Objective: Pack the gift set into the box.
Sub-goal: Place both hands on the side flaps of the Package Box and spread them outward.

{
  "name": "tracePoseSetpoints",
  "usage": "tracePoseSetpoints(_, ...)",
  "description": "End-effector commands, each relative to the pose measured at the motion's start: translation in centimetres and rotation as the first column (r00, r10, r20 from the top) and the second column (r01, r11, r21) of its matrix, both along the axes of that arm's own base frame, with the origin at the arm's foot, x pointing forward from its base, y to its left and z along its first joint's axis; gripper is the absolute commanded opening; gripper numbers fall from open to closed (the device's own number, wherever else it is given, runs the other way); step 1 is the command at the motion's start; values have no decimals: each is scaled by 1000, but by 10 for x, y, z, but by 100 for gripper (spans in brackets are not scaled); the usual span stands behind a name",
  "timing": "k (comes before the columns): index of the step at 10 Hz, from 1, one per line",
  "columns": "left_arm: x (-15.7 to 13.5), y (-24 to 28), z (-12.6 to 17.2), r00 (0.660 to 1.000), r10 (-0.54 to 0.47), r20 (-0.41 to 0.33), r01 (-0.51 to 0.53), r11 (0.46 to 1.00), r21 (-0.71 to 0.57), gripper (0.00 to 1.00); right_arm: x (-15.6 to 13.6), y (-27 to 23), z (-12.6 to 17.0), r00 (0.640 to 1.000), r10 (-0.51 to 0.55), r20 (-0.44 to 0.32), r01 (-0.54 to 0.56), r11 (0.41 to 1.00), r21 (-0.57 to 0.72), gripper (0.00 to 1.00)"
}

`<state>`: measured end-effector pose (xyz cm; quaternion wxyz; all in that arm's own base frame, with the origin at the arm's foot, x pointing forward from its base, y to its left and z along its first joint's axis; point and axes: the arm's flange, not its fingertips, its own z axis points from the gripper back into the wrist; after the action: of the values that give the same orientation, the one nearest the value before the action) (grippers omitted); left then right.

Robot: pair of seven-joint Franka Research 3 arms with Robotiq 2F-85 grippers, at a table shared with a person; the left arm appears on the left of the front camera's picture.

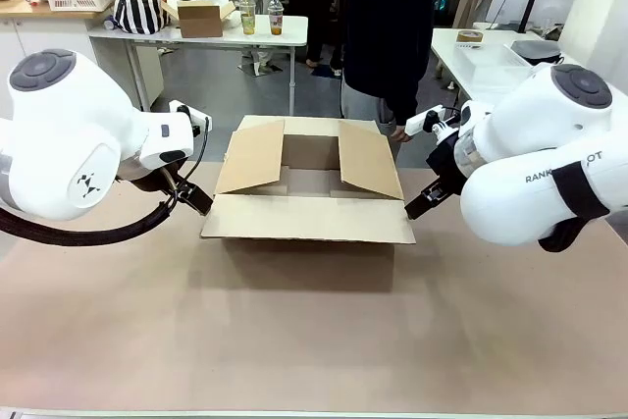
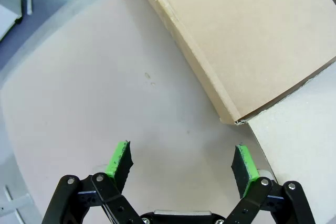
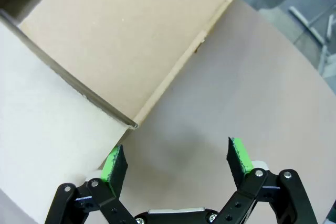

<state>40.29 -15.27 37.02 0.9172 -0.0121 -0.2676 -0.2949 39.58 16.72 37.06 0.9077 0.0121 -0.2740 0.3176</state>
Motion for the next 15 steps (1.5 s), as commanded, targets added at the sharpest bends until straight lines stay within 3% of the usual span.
tracePoseSetpoints(1,0,0,0,1000,1,0,-1,1000,0,100,0,0,0,1000,0,1,0,1000,1,100)
tracePoseSetpoints(4,0,0,0,1000,0,0,0,1000,0,100,0,0,0,1000,0,0,0,1000,0,100)
tracePoseSetpoints(5,-6,-1,33,986,82,-144,-71,994,79,100,-5,-10,36,998,-27,-52,26,999,-19,100)
tracePoseSetpoints(6,-14,6,70,977,124,-170,-112,990,82,100,-18,-26,83,994,-94,-59,93,996,-12,100)
tracePoseSetpoints(7,-30,16,108,978,131,-164,-123,991,60,100,-35,-38,123,984,-175,-23,174,984,-25,100)
tracePoseSetpoints(8,-52,24,143,989,60,-133,-58,998,20,100,-55,-46,152,985,-171,-7,170,985,-10,100)
tracePoseSetpoints(9,-67,26,156,995,5,-104,-8,1000,-22,100,-76,-50,164,995,-96,-12,97,995,40,100)
tracePoseSetpoints(10,-77,24,153,997,-19,-71,11,995,-98,100,-95,-49,162,1000,-23,13,22,997,71,100)
tracePoseSetpoints(11,-54,19,141,989,75,-126,-72,997,31,100,-103,-47,142,985,-34,171,41,998,-39,100)
tracePoseSetpoints(12,-54,19,141,989,75,-126,-72,997,31,100,-80,-53,174,994,-110,14,109,994,31,100)
tracePoseSetpoints(13,-79,20,172,996,37,-87,-39,999,-25,100,-92,-47,188,995,-74,67,73,997,17,100)
tracePoseSetpoints(14,-73,27,160,973,-133,-188,94,975,-203,100,-88,-52,176,997,-55,-48,65,968,243,100)
tracePoseSetpoints(15,-73,46,164,949,-253,-189,152,891,-429,100,-88,-63,178,971,-121,-207,202,877,436,100)
